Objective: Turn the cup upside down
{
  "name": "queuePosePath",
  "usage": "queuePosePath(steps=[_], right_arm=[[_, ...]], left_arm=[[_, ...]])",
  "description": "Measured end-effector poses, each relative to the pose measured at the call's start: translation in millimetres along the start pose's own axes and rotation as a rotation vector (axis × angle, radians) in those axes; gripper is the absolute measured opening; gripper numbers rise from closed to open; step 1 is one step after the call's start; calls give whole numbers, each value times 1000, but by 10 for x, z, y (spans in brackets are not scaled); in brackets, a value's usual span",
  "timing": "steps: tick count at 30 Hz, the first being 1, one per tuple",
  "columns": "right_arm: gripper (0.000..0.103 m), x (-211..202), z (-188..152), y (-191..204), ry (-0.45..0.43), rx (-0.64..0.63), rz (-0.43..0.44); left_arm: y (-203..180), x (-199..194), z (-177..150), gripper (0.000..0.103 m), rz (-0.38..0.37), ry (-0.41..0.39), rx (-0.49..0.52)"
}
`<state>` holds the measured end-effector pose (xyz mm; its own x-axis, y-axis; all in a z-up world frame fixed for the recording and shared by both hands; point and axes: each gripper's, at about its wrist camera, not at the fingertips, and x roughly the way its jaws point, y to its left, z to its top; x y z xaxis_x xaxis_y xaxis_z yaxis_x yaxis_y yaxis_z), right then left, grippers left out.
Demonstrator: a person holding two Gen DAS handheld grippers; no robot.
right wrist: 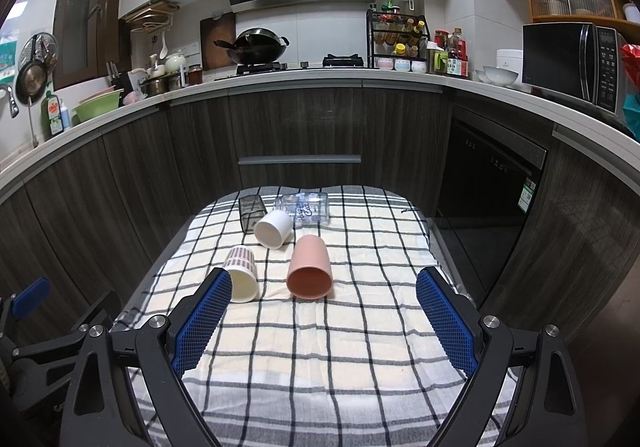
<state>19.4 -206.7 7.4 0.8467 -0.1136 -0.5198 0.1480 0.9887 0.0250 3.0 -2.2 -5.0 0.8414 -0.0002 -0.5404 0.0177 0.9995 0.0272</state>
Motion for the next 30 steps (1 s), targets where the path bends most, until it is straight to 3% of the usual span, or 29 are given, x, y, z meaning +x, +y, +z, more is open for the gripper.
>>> queuePosePath(steps=[17, 30], right_arm=[[93, 596, 153, 9, 68, -9, -11], [93, 1697, 323, 189, 199, -53, -8]], left_arm=[[-102, 513, 198, 103, 0, 57, 6], [-95, 1403, 320, 103, 58, 99, -14]])
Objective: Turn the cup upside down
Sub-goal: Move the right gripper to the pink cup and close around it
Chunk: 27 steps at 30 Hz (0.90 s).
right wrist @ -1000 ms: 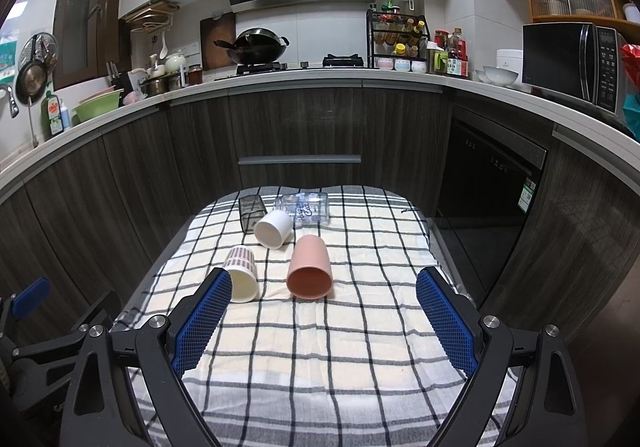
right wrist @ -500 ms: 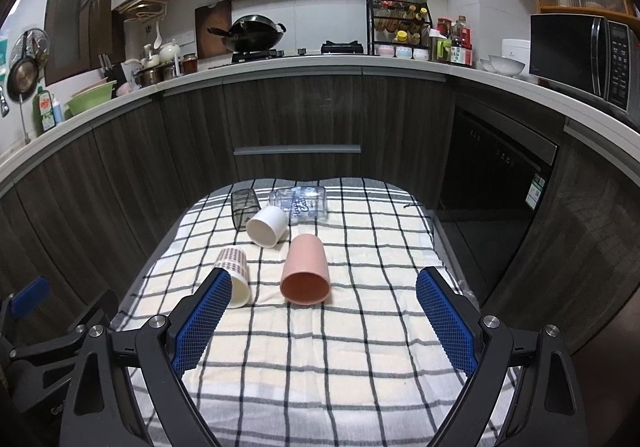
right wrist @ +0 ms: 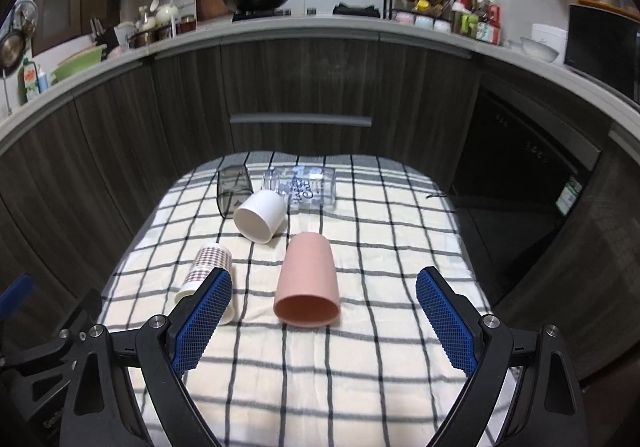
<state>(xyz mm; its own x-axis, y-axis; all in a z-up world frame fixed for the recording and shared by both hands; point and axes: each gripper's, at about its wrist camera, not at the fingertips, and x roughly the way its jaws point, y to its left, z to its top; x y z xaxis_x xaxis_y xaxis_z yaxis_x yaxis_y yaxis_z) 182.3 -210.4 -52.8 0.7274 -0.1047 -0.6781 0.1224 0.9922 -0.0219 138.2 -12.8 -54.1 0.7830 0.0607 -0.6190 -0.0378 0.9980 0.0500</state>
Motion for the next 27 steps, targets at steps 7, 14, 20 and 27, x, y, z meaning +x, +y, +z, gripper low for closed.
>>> queuePosePath(steps=[7, 14, 20, 27], right_arm=[[93, 731, 96, 65, 134, 2, -7], [93, 1398, 125, 41, 272, 23, 1], [93, 1838, 53, 65, 390, 29, 18], [83, 2015, -36, 96, 452, 37, 35]], left_arm=[[-67, 482, 103, 103, 0, 42, -11], [-144, 863, 206, 103, 2, 65, -13], [-166, 1058, 189, 103, -4, 103, -20], [-169, 1143, 153, 103, -11, 128, -17]])
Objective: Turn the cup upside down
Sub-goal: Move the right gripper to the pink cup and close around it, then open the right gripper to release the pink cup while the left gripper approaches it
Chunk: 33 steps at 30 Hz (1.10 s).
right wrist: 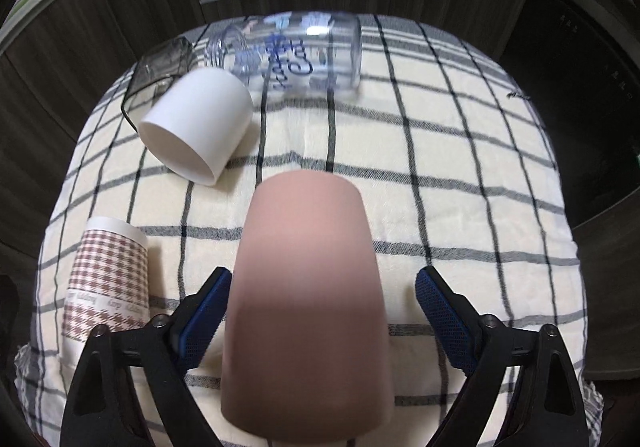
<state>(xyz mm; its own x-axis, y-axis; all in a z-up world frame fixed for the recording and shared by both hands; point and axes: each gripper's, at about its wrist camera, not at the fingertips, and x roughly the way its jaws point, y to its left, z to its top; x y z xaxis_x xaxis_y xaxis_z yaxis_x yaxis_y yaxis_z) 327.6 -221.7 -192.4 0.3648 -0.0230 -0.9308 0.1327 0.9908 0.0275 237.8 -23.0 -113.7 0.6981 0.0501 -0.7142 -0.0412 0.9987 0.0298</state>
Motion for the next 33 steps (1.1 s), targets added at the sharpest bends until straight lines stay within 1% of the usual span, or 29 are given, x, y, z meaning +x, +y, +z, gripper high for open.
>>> queuePosePath(steps=[1, 2, 7, 14, 19, 25, 29, 33], right_arm=[[79, 26, -1, 9, 12, -1, 17], [71, 46, -4, 20, 21, -3, 29], [71, -5, 6, 15, 15, 8, 47], [71, -320, -106, 23, -13, 18, 79], [71, -578, -377, 125, -29, 28, 114], [71, -772, -767, 252, -61, 42, 109], [71, -675, -1029, 324, -53, 32, 111], [71, -485, -1175, 361, -20, 34, 104]], left_arm=[[5, 4, 0, 103, -1, 2, -2], [10, 5, 2, 103, -2, 2, -5], [38, -41, 19, 103, -7, -6, -12], [134, -319, -9, 103, -15, -36, -12], [359, -591, -150, 103, -1, -50, -27], [592, -773, -410, 103, 17, -32, -44], [656, -803, -572, 103, 27, -16, -38], [640, -775, -668, 103, 30, -7, -29]])
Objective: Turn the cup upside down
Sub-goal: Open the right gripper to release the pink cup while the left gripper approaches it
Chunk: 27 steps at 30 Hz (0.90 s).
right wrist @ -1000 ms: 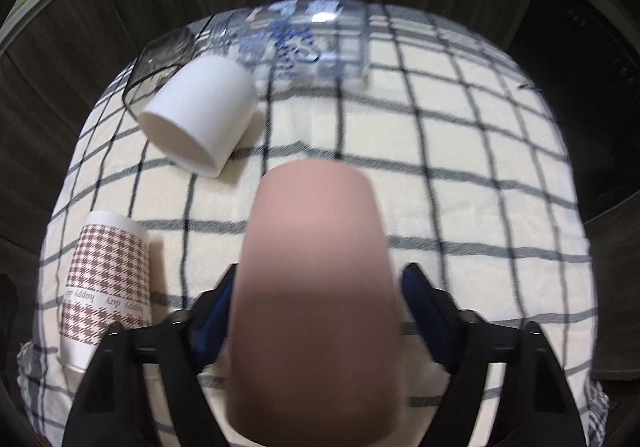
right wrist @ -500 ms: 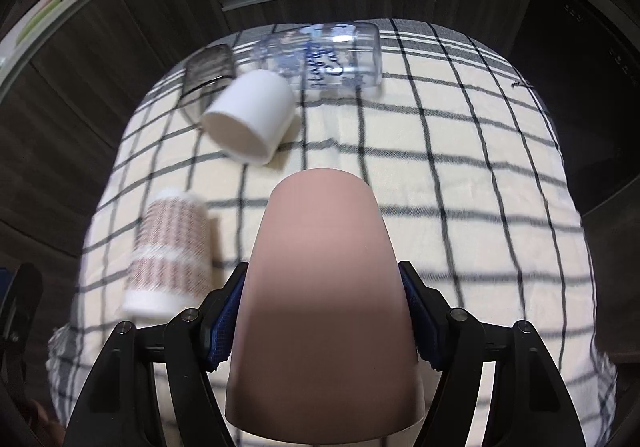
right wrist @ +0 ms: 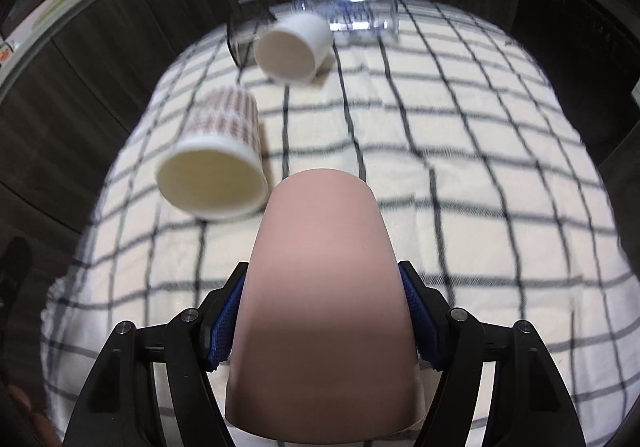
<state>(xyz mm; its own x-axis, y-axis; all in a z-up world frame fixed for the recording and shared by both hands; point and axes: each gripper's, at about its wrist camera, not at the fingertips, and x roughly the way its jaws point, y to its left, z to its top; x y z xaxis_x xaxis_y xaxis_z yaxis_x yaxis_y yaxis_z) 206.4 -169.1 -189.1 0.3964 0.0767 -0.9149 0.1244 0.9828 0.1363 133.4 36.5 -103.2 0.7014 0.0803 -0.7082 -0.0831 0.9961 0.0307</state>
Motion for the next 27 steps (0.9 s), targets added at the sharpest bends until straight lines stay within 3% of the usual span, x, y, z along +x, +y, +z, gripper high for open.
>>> queuePosePath(steps=[7, 10, 15, 20, 27], right_arm=[[71, -5, -40, 12, 13, -16, -15], [82, -49, -14, 6, 6, -16, -5], [82, -258, 61, -8, -27, -16, 12], [82, -710, 109, -176, -130, 9, 22], [87, -1333, 86, -556, -283, 23, -38]], left_arm=[[3, 8, -14, 103, -10, 9, 1], [2, 3, -3, 103, -12, 8, 2], [-27, -64, 71, 103, -20, 11, 0], [-160, -167, 145, 103, -44, 24, 15], [-676, -203, 172, 103, -129, 98, 80]])
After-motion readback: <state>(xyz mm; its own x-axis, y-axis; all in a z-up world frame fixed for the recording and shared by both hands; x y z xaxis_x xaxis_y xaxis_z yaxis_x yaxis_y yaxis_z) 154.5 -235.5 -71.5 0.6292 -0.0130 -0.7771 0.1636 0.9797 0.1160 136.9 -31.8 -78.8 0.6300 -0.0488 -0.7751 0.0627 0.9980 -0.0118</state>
